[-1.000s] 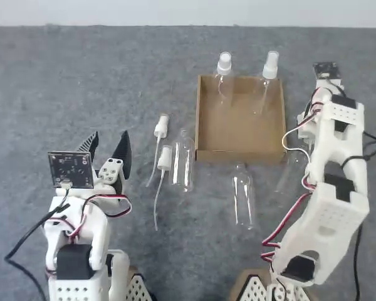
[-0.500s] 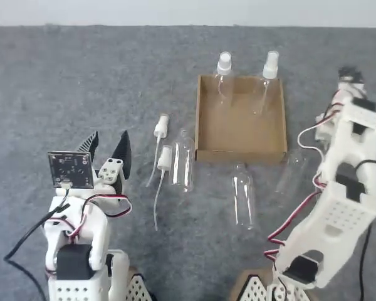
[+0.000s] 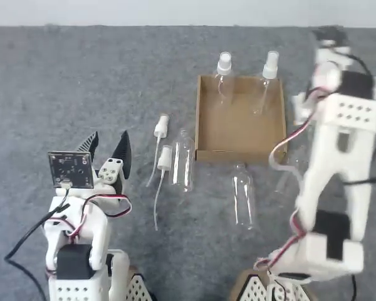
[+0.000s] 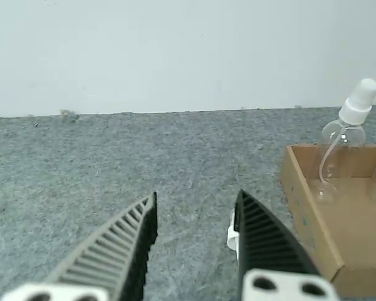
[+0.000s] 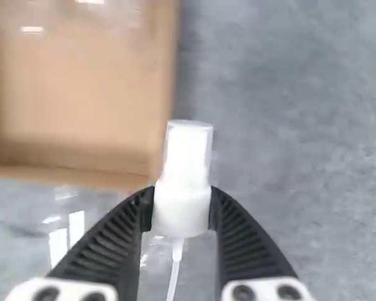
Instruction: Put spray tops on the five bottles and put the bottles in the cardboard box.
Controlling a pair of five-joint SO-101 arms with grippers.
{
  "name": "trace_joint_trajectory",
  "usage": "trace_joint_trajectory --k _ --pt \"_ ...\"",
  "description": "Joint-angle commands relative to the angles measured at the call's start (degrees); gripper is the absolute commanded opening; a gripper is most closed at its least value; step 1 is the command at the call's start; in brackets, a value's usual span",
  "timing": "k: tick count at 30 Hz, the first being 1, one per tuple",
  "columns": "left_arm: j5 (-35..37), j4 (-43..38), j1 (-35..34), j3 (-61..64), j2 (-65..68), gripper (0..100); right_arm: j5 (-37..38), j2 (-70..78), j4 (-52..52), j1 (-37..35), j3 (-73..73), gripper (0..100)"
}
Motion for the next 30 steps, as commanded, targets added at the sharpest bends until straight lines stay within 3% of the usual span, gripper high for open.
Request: trace_joint_trajectory --k 1,6,11,30 --pt "0.4 -1.3 0.3 -0.5 -0.7 18 -5.5 -9.8 3.3 -10.9 -3.5 4.4" --pt "0.5 -1.4 0.3 -0.5 -0.7 18 -12.2 -10.8 2.9 -28.3 -2.4 4.5" --pt "0.4 -1.4 -0.3 -0.7 -0.7 18 -17.9 -4.9 -5.7 -40.9 1.6 4.2" --pt "0.4 -1.3 -0.3 -0.6 -0.7 18 -33.7 18.9 -25.0 -42.4 2.3 4.6"
